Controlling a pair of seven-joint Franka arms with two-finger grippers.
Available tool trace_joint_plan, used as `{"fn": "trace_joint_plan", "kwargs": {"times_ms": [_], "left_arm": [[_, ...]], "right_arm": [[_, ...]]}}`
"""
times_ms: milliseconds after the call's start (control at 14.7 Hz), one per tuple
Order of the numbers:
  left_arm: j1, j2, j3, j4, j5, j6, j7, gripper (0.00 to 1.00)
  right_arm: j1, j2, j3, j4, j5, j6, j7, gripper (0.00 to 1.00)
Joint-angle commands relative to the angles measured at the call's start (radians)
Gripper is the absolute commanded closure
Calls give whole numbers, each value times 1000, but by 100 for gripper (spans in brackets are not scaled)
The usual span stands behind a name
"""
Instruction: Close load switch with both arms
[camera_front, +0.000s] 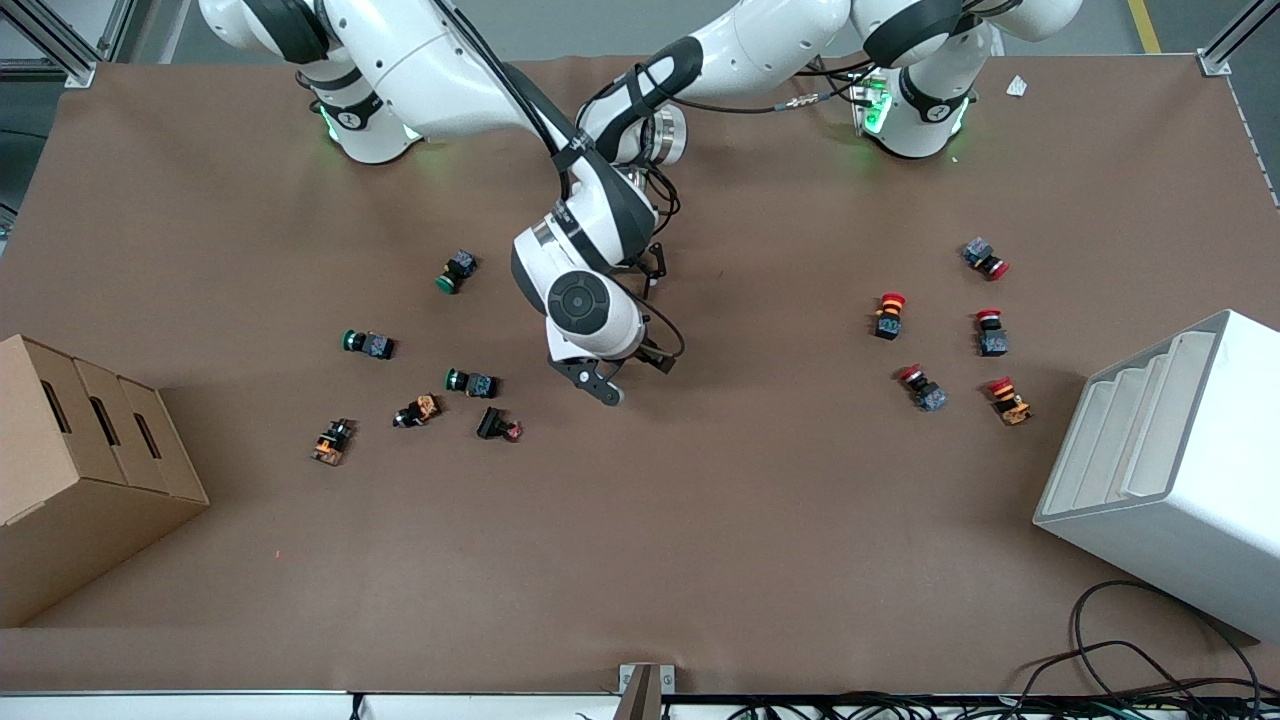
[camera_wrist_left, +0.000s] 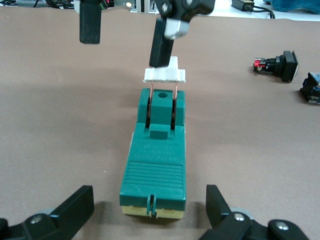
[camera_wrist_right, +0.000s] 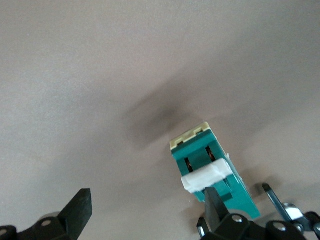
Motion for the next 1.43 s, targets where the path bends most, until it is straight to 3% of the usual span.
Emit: {"fn": "trace_joint_plan", "kwargs": {"times_ms": [0, 340, 544, 884, 1156, 1360], "left_arm": [[-6, 27, 11, 20, 22, 5, -3, 0], [-6, 27, 11, 20, 22, 5, -3, 0], [-6, 27, 11, 20, 22, 5, -3, 0], [-4, 27, 11, 20, 22, 5, -3, 0], [-4, 27, 11, 18, 22, 5, -4, 0], [-3, 26, 11, 18, 22, 5, -6, 0]], "right_arm": [[-6, 14, 2, -4, -1, 32, 0, 0], [-20, 34, 2, -2, -4, 37, -18, 0], [-17, 55, 2, -5, -2, 123, -20, 0], [-41, 49, -6, -2, -5, 108, -40, 0], [-170, -61, -27, 0, -43, -130, -278, 0], [-221, -139, -82, -2, -200, -273, -412, 0]]}}
